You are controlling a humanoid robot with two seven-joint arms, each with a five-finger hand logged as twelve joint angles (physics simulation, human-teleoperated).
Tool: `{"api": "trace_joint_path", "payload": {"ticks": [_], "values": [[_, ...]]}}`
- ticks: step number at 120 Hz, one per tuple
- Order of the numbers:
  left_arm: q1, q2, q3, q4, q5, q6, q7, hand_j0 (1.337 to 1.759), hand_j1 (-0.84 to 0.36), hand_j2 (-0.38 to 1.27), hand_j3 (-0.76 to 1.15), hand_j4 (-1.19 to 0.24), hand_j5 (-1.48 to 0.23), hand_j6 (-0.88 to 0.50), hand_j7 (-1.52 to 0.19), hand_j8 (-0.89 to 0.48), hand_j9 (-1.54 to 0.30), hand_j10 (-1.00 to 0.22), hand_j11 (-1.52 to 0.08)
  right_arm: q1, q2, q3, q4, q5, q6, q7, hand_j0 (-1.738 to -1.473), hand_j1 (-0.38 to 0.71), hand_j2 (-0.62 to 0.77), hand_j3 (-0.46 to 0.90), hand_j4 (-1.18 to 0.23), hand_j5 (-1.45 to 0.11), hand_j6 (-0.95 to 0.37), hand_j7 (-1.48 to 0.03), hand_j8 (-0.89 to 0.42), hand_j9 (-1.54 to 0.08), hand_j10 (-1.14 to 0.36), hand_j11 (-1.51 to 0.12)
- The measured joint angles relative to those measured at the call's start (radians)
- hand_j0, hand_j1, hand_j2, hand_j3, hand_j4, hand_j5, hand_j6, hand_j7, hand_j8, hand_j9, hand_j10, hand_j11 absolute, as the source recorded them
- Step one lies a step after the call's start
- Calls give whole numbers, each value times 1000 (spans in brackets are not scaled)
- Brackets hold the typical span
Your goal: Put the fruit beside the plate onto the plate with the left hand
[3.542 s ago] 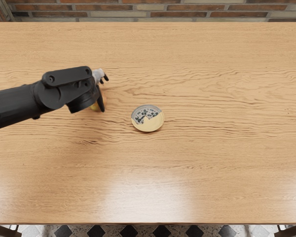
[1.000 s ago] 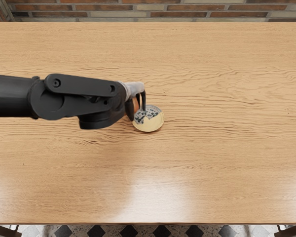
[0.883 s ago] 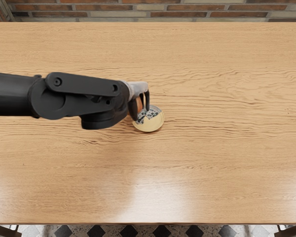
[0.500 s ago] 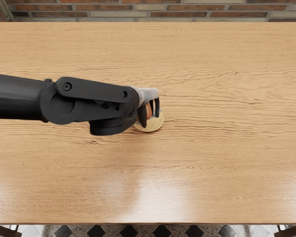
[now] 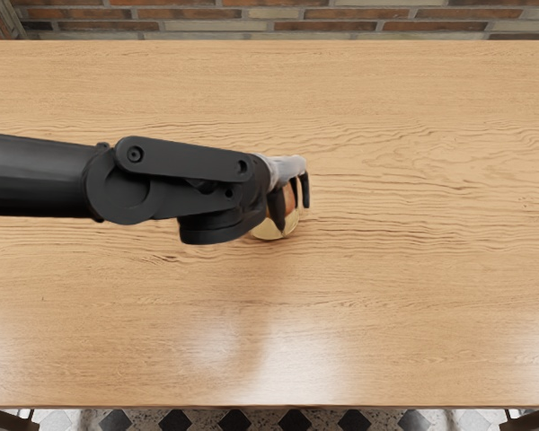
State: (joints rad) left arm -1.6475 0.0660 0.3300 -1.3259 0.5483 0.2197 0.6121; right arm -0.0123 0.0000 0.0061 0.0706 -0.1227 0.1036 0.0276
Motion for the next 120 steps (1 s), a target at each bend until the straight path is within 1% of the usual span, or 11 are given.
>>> {"api": "trace_joint_path", "payload": {"ticks": [9,24,30,53,68,88,94,100,106,120], "values": [[4,0,-1,12,0,16,0,1652,-260,104,0,-625,-760,-586,-765,-362,-775,-457,-802,0,0,0,0,0,0,0,-1658,-305,-7,0,-37,-47,-37,-47,-37,-47,-37,-47],[12,0,-3,23,-2,56,-1,1655,-220,97,0,-538,-672,-517,-675,-392,-680,-447,-694,0,0,0,0,0,0,0,-1658,-305,-7,0,-37,-47,-37,-47,-37,-47,-37,-47],[31,-2,-4,34,-2,63,-1,1655,-196,93,0,-504,-634,-488,-636,-393,-640,-433,-651,0,0,0,0,0,0,0,-1658,-305,-7,0,-37,-47,-37,-47,-37,-47,-37,-47],[52,-21,-27,71,0,73,-1,1657,-108,77,0,-399,-514,-393,-515,-354,-516,-370,-519,0,0,0,0,0,0,0,-1658,-305,-7,0,-37,-47,-37,-47,-37,-47,-37,-47],[59,-23,-57,91,4,74,-1,1657,-64,70,0,-355,-459,-352,-459,-331,-460,-339,-461,0,0,0,0,0,0,0,-1658,-305,-7,0,-37,-47,-37,-47,-37,-47,-37,-47],[69,-12,-148,105,10,74,-1,1658,-12,62,0,-307,-397,-306,-397,-296,-397,-300,-398,0,0,0,0,0,0,0,-1658,-305,-7,0,-37,-47,-37,-47,-37,-47,-37,-47],[70,2,-178,103,11,71,-1,1658,-2,60,0,-297,-385,-297,-385,-289,-385,-292,-386,0,0,0,0,0,0,0,-1658,-305,-7,0,-37,-47,-37,-47,-37,-47,-37,-47],[95,38,-218,99,11,66,-1,1658,7,58,0,-289,-374,-288,-374,-283,-374,-285,-375,0,0,0,0,0,0,0,-1658,-305,-7,0,-37,-47,-37,-47,-37,-47,-37,-47],[108,64,-258,84,11,61,-1,1658,16,57,0,-281,-364,-281,-364,-276,-364,-278,-364,0,0,0,0,0,0,0,-1658,-305,-7,0,-37,-47,-37,-47,-37,-47,-37,-47],[162,145,-347,19,11,22,-1,1658,31,54,0,-268,-347,-268,-347,-266,-347,-266,-347,0,0,0,0,0,0,0,-1658,-305,-7,0,-37,-47,-37,-47,-37,-47,-37,-47]]}}
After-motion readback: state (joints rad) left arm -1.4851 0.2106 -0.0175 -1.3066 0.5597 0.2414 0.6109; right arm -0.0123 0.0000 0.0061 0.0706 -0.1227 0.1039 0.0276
